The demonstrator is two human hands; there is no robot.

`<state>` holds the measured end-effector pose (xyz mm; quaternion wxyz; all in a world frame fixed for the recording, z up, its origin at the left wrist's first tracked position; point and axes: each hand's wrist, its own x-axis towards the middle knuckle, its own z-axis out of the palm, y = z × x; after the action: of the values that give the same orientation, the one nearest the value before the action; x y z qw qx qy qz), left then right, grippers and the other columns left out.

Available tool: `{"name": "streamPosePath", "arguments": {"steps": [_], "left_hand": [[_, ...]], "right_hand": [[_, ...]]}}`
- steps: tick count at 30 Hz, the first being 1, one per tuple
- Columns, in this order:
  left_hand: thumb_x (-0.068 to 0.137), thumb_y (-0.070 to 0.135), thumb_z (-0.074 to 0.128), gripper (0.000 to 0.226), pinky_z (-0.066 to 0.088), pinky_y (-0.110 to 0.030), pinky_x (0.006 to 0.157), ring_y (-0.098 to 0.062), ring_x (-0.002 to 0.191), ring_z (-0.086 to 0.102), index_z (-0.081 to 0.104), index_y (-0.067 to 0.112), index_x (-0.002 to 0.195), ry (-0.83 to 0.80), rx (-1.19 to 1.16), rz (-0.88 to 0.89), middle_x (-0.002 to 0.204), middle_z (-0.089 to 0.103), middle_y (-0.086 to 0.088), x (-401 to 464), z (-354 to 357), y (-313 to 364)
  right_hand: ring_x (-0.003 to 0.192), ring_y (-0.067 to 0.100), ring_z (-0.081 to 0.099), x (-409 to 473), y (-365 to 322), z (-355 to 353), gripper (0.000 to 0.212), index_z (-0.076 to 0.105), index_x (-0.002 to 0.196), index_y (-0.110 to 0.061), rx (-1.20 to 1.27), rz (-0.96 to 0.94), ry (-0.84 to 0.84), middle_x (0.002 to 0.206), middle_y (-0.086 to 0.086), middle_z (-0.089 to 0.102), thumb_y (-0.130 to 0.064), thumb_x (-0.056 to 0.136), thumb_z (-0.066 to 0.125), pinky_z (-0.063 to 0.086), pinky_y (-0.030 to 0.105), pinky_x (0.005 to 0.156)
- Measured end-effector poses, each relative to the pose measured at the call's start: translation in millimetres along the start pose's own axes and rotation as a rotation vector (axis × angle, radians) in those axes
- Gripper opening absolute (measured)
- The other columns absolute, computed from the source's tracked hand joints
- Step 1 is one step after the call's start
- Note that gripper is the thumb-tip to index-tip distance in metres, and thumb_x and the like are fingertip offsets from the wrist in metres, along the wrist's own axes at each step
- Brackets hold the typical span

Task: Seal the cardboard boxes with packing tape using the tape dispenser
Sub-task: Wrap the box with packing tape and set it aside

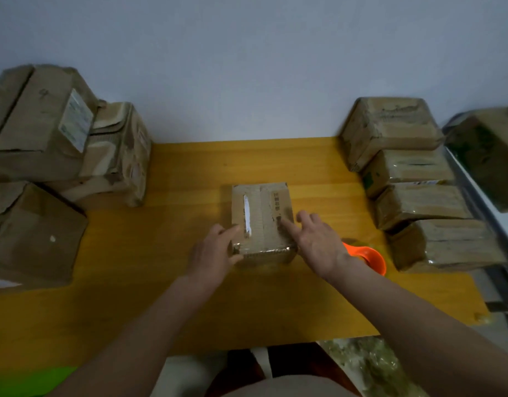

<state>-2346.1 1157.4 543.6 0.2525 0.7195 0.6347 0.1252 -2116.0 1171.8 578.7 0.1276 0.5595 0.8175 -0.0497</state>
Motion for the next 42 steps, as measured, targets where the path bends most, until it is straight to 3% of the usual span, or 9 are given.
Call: {"name": "streamPosePath", "arguments": {"steps": [4,9,13,16,20,26,30,33,42], "left_hand": [[0.08,0.011,0.074,0.042,0.053,-0.035,0.087,-0.021,0.101,0.056,0.062,0.013,0.12,-0.018,-0.128,-0.019,0.117,0.05,-0.005,12.3,6.9,8.7],[0.078,0.007,0.075,0.037,0.055,-0.036,0.085,-0.019,0.097,0.057,0.063,0.009,0.113,-0.031,-0.103,0.031,0.102,0.045,0.002,51.8,12.9,34.5],[0.087,0.024,0.068,0.031,0.048,-0.037,0.09,-0.025,0.107,0.053,0.063,0.018,0.117,-0.073,0.026,0.056,0.124,0.05,-0.01,109.4,24.8,76.8],[0.089,0.032,0.064,0.04,0.032,-0.04,0.109,-0.026,0.132,0.034,0.06,0.023,0.127,0.0,0.292,0.171,0.147,0.039,-0.004,155.3,36.9,111.8],[0.097,0.025,0.054,0.058,0.001,-0.048,0.116,-0.028,0.146,0.015,0.028,0.029,0.149,-0.034,0.522,0.207,0.16,0.013,0.005,210.1,54.4,142.7],[0.095,0.006,0.054,0.071,0.01,-0.047,0.118,-0.029,0.147,0.009,0.019,0.033,0.151,-0.05,0.394,0.11,0.16,0.007,0.009,270.8,61.4,163.0],[0.098,0.007,0.049,0.072,0.013,-0.038,0.118,-0.022,0.148,-0.003,0.008,0.026,0.154,-0.22,0.206,0.091,0.161,-0.006,0.01,296.5,55.9,173.7],[0.094,0.009,0.055,0.081,0.015,-0.039,0.12,-0.019,0.148,-0.003,0.004,0.024,0.154,-0.158,0.065,0.041,0.161,-0.008,0.007,294.6,48.6,175.2],[0.099,0.025,0.05,0.068,0.009,-0.037,0.119,-0.022,0.149,-0.002,0.01,0.019,0.154,-0.221,0.268,-0.139,0.162,0.001,-0.004,214.6,6.7,97.7]], "right_hand": [[0.145,0.036,0.004,7.4,5.8,3.0,0.071,0.006,0.152,-0.026,0.025,-0.14,-0.173,0.159,0.005,-0.006,-0.012,0.096,0.048,0.029,0.042,0.111],[0.147,0.031,-0.001,27.2,45.7,0.4,0.068,0.009,0.152,-0.029,0.103,-0.081,-0.18,0.16,-0.002,-0.007,-0.011,0.098,0.046,0.021,0.039,0.117],[0.147,0.028,-0.002,43.3,105.2,-6.8,0.073,0.012,0.151,-0.034,0.125,0.013,-0.165,0.16,-0.006,-0.005,-0.011,0.095,0.051,0.02,0.039,0.117],[0.147,0.03,-0.002,65.2,151.0,-13.4,0.072,0.015,0.15,-0.036,0.082,0.075,-0.137,0.16,-0.006,-0.001,-0.013,0.094,0.052,0.013,0.043,0.119],[0.147,0.03,-0.006,102.3,206.2,-20.0,0.068,0.013,0.151,-0.034,-0.015,0.106,-0.125,0.161,-0.003,-0.002,-0.01,0.095,0.045,0.001,0.042,0.121],[0.148,0.021,-0.003,148.6,252.7,-26.7,0.069,0.005,0.152,-0.019,0.089,0.112,-0.083,0.161,0.001,-0.002,-0.003,0.096,0.04,0.004,0.035,0.121],[0.148,0.021,-0.001,164.0,257.5,-26.8,0.077,-0.001,0.151,-0.009,0.065,0.141,-0.021,0.16,0.009,-0.007,0.003,0.091,0.046,0.005,0.031,0.12],[0.148,0.023,0.002,163.4,248.9,-28.2,0.075,0.001,0.151,-0.005,0.03,0.141,0.021,0.159,0.014,-0.005,0.002,0.091,0.048,0.004,0.03,0.118],[0.148,0.021,0.004,144.0,159.6,-37.9,0.077,0.01,0.151,-0.01,0.072,0.015,0.081,0.16,0.007,0.006,0.001,0.089,0.054,0.004,0.03,0.117]]}}
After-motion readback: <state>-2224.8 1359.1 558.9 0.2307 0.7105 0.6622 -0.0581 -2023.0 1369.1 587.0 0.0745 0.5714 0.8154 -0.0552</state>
